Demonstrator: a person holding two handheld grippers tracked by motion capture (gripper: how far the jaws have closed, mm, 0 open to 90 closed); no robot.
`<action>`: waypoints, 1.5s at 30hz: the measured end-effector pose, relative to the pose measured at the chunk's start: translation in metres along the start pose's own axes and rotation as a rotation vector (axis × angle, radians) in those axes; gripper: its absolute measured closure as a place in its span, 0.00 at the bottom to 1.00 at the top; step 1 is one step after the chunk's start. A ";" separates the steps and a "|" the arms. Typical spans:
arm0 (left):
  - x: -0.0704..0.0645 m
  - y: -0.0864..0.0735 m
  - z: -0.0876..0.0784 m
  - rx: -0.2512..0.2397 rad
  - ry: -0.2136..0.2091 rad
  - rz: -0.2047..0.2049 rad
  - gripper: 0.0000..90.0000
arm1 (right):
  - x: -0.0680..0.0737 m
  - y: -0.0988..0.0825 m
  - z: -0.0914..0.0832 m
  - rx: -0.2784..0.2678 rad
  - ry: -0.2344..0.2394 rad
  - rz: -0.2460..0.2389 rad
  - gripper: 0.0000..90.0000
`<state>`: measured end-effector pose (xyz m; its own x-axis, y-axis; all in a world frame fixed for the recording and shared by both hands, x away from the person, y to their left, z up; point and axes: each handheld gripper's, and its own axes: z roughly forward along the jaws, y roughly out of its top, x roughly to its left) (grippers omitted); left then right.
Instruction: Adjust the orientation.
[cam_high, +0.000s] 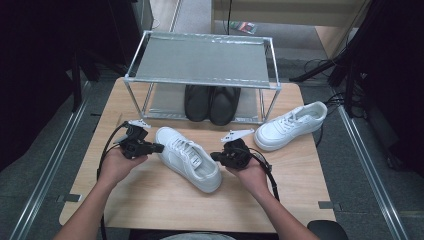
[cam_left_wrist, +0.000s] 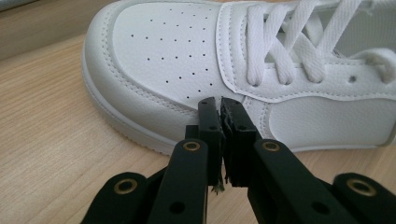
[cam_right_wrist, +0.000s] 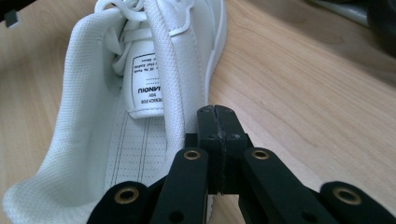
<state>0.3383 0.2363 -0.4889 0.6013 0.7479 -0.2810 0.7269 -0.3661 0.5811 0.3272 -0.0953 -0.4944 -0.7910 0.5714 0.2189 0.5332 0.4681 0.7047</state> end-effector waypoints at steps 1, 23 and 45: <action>0.000 0.000 0.000 0.001 0.001 0.001 0.98 | 0.000 -0.001 0.000 0.001 0.005 0.003 1.00; -0.006 0.014 0.013 0.036 -0.041 0.046 0.98 | 0.027 -0.018 -0.012 0.020 0.043 -0.014 1.00; -0.023 0.022 0.025 0.066 -0.094 0.102 0.98 | 0.026 -0.024 -0.019 0.013 0.024 0.002 1.00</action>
<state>0.3485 0.1971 -0.4886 0.6993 0.6510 -0.2954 0.6790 -0.4755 0.5593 0.2888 -0.1046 -0.4925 -0.7968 0.5560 0.2367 0.5385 0.4757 0.6955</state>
